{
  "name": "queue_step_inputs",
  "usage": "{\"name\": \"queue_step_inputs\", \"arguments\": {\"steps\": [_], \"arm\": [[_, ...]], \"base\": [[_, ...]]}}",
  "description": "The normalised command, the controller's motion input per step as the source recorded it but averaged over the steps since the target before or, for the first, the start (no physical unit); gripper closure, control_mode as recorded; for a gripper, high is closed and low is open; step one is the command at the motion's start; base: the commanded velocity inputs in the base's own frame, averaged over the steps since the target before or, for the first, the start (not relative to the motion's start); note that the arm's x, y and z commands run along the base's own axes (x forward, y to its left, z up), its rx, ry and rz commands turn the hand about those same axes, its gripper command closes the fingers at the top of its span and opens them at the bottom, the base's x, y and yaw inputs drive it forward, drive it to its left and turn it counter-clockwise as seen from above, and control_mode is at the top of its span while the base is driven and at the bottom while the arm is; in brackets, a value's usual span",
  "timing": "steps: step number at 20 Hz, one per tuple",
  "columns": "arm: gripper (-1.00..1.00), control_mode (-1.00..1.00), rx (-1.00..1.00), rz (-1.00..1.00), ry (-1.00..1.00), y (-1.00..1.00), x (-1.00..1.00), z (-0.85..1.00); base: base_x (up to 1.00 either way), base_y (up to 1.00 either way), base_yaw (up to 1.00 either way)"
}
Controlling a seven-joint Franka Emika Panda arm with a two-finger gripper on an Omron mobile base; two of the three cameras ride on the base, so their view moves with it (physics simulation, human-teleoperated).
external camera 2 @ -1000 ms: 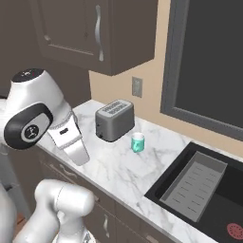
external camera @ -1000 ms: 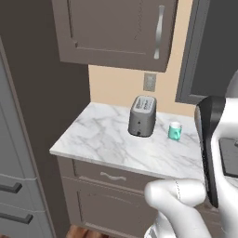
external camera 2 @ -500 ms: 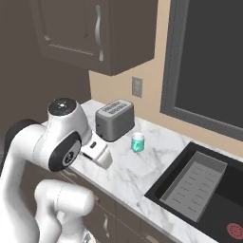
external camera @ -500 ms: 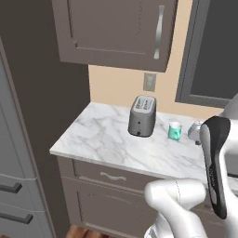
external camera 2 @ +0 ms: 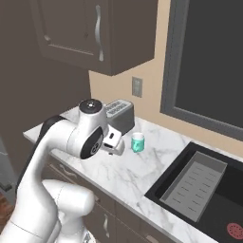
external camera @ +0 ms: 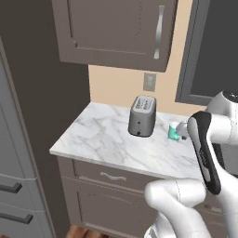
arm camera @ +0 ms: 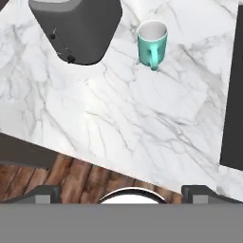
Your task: Clear the mugs and bowl far away from the sink.
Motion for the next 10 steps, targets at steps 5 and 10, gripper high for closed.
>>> {"name": "queue_step_inputs", "arguments": {"steps": [5,10], "arm": [[-1.00,-1.00,0.00,0.08,0.09,-0.34,0.74,-0.36],[-1.00,-1.00,0.00,0.02,0.02,-0.32,0.68,-0.48]], "base": [[0.00,0.00,0.00],[0.00,0.00,0.00]]}}
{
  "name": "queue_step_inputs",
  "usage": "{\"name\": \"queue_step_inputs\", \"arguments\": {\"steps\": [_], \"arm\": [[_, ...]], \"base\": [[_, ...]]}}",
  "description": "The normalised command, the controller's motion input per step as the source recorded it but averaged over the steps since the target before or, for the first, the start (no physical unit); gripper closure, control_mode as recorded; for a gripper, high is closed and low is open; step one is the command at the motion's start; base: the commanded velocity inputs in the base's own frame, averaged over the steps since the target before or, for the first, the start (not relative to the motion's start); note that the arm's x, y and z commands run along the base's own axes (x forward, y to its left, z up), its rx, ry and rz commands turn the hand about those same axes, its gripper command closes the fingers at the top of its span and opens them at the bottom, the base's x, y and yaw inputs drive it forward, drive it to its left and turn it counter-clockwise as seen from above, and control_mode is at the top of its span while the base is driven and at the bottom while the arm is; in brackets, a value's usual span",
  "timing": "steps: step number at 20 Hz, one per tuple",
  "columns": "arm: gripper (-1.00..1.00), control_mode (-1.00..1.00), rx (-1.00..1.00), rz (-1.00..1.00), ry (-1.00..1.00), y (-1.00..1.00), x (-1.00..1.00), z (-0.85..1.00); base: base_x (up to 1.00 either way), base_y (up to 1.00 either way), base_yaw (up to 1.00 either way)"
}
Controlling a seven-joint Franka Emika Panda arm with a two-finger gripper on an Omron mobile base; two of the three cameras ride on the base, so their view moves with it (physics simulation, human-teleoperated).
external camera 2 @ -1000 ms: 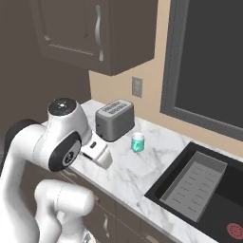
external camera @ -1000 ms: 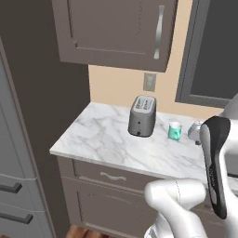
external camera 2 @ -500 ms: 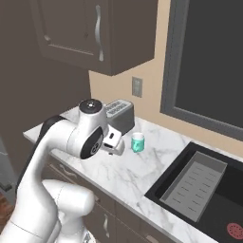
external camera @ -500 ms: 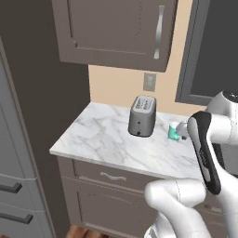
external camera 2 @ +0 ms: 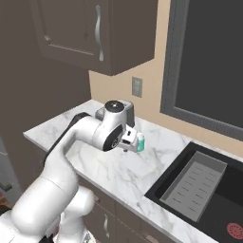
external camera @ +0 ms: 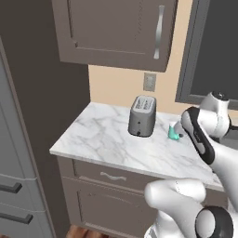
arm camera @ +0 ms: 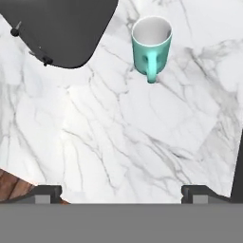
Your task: Clear the mugs and bowl far away from the sink.
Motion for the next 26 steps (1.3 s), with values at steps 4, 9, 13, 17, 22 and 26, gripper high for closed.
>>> {"name": "queue_step_inputs", "arguments": {"steps": [4,9,13,17,22,26], "arm": [[-1.00,-1.00,0.00,0.00,0.00,-0.09,0.71,-0.46],[-1.00,-1.00,0.00,0.00,0.00,-0.09,0.70,-0.42],[-1.00,-1.00,0.00,0.12,0.05,-0.06,0.62,-0.25],[-1.00,-1.00,0.00,0.01,0.00,-0.38,0.57,-0.31],[-1.00,-1.00,0.00,0.04,0.00,-0.22,0.28,-0.25],[-1.00,-1.00,-0.02,0.00,0.00,-0.10,0.11,-0.21]], "base": [[0.00,0.00,0.00],[0.00,0.00,0.00],[0.00,0.00,0.00],[0.00,0.00,0.00],[0.00,0.00,0.00],[0.00,0.00,0.00]]}}
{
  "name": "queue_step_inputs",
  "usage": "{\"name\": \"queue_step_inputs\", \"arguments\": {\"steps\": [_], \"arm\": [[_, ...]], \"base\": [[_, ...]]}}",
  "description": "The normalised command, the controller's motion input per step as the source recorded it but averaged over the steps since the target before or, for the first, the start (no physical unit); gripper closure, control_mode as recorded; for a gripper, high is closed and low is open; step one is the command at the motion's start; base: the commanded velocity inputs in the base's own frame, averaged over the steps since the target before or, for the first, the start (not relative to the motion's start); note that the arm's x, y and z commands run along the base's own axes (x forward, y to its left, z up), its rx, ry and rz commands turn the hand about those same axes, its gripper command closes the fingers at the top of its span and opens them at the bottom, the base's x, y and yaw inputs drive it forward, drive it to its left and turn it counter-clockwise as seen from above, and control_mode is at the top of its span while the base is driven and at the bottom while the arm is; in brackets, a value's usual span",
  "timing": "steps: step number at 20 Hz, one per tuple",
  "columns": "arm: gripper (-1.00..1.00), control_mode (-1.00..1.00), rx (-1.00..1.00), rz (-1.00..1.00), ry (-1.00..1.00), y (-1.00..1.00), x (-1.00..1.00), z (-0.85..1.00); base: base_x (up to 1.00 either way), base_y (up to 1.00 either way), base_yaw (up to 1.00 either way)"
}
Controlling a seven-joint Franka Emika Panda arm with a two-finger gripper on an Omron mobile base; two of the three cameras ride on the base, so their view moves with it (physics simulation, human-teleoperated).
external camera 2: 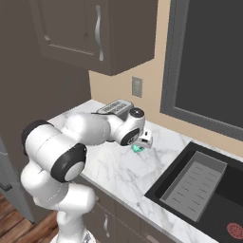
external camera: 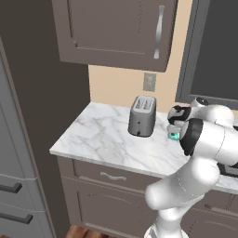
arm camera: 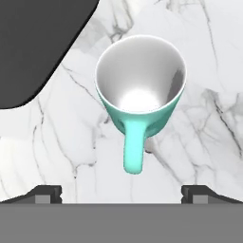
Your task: Clear the mugs and bowl far away from the sink.
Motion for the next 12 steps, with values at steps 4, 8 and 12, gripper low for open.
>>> {"name": "queue_step_inputs", "arguments": {"steps": [4,8,12], "arm": [[-1.00,-1.00,-0.03,0.01,0.00,-0.16,0.28,-0.29],[-1.00,-1.00,-0.01,0.04,0.00,0.00,0.30,-0.22],[-1.00,-1.00,0.00,0.01,0.00,0.00,0.33,-0.16]], "base": [[0.00,0.00,0.00],[0.00,0.00,0.00],[0.00,0.00,0.00]]}}
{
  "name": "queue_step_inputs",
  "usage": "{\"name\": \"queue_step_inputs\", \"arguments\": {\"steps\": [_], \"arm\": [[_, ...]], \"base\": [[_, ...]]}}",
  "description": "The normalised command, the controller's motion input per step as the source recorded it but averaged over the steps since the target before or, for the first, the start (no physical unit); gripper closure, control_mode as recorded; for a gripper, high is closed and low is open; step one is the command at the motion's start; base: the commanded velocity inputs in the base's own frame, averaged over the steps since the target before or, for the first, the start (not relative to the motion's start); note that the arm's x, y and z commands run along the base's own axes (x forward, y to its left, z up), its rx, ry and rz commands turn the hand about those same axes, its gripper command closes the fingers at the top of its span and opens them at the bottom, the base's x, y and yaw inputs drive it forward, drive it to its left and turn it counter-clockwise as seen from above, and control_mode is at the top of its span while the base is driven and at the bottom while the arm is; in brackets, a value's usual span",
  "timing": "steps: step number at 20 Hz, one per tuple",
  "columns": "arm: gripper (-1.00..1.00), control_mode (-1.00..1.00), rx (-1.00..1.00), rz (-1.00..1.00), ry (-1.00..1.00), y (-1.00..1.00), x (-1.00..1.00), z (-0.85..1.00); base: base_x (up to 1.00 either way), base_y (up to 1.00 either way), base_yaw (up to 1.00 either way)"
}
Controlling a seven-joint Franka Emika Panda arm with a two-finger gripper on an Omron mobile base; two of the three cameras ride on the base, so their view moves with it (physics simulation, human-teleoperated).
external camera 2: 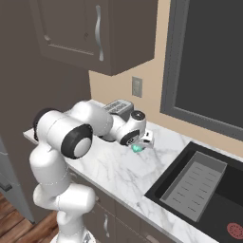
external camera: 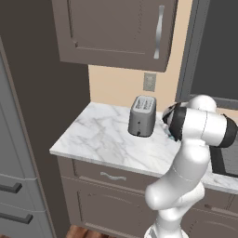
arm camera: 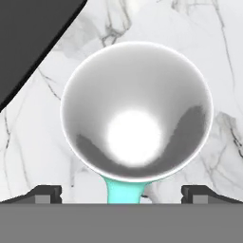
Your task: Clear the mugs and bowl far away from the sink.
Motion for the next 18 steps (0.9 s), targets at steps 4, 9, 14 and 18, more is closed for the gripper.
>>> {"name": "queue_step_inputs", "arguments": {"steps": [4,9,14,18], "arm": [[1.00,-1.00,0.00,0.05,0.00,0.00,0.19,-0.13],[1.00,-1.00,0.00,0.01,0.00,0.00,0.00,0.00],[1.00,-1.00,0.01,0.00,-0.09,0.00,-0.07,0.39],[1.00,-1.00,0.00,-0.07,-0.18,0.00,-0.35,1.00]], "base": [[0.00,0.00,0.00],[0.00,0.00,0.00],[0.00,0.00,0.00],[0.00,0.00,0.00]]}}
